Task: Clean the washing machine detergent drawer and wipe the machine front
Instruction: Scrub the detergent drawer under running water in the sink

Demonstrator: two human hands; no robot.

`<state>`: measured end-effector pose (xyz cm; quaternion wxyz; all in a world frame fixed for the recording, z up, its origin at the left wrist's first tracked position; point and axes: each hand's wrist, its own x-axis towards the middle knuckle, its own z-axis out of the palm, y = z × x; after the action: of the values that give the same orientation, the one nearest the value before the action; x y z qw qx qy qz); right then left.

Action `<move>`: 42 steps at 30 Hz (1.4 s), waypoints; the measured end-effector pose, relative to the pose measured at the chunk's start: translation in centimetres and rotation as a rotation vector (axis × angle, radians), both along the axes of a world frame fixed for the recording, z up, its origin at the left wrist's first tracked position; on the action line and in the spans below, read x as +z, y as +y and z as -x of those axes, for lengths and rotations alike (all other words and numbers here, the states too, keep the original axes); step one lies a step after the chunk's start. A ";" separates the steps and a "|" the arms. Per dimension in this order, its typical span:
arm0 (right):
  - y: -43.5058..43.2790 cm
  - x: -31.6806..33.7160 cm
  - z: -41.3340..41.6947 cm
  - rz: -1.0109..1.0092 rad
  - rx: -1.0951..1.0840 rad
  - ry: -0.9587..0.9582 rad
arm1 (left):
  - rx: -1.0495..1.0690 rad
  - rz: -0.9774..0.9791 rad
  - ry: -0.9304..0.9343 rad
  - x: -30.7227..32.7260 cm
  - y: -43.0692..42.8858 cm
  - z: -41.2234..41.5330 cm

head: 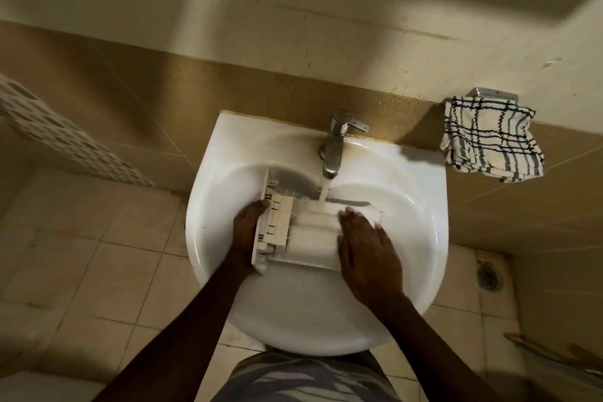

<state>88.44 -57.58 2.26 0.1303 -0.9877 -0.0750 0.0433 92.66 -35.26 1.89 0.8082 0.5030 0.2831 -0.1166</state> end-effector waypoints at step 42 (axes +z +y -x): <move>7.4 -0.6 -7.1 -0.007 -0.083 0.138 | 0.030 -0.066 0.133 -0.7 0.1 -0.5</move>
<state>95.56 -50.17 1.66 0.1400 -0.9842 -0.0252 0.1054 93.17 -35.20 1.21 0.7722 0.5163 0.3475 -0.1282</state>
